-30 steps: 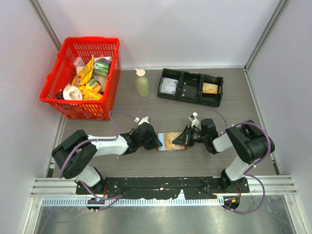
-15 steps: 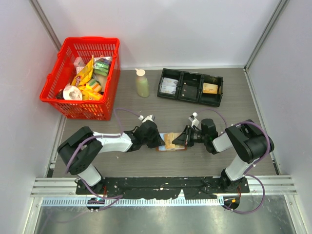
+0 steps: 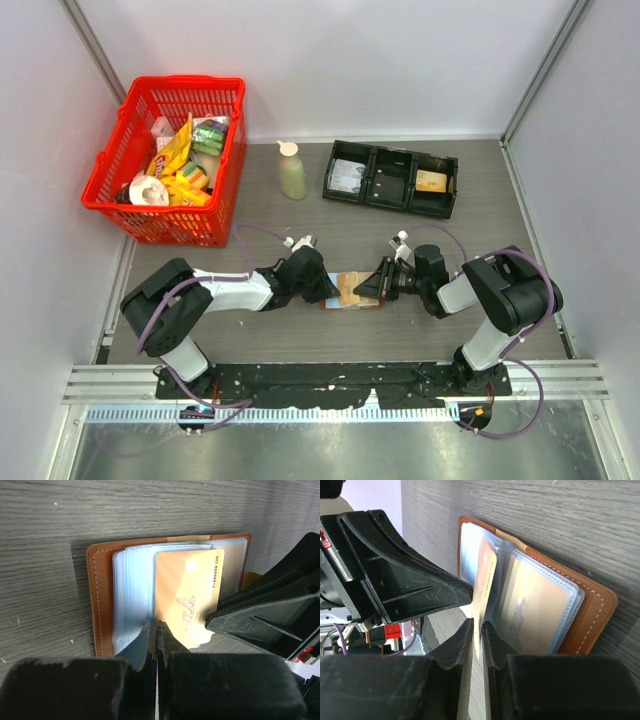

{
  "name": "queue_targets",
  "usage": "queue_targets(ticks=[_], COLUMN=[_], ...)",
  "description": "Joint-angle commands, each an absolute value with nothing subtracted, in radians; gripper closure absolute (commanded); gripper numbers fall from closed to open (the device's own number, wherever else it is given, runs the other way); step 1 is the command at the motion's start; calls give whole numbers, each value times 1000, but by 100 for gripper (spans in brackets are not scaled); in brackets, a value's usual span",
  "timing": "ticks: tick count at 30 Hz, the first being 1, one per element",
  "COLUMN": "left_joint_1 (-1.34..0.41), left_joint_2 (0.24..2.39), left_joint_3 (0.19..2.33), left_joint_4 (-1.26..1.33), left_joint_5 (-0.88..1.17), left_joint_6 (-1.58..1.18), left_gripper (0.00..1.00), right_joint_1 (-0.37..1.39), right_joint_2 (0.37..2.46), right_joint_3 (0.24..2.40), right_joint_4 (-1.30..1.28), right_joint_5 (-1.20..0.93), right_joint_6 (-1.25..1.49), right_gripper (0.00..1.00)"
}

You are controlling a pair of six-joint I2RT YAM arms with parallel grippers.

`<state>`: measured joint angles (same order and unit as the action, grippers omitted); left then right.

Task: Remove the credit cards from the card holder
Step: Remove the credit card from the card holder.

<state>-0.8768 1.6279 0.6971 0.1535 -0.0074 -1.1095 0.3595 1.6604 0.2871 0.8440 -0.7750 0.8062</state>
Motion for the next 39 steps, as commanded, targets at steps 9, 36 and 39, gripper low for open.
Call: queue_targets(ticks=[9,36,39], left_joint_1=[-877,-874,-874], left_joint_2=[1667,1585,1519], left_joint_3=[678,698,715], left_joint_4=[98,88,69], left_joint_5=[-54,-58,-84], left_joint_6=[-1108,-1074,-1028], left_gripper=[100,95,79], right_joint_1=[351,273,275], right_joint_2=[1643,1215,1140], right_joint_3=[258,429,509], right_joint_4=[1057,6,-189], right_joint_5=[-810,-548,-509], right_joint_6=[881,512,480], right_gripper=[83,99,99])
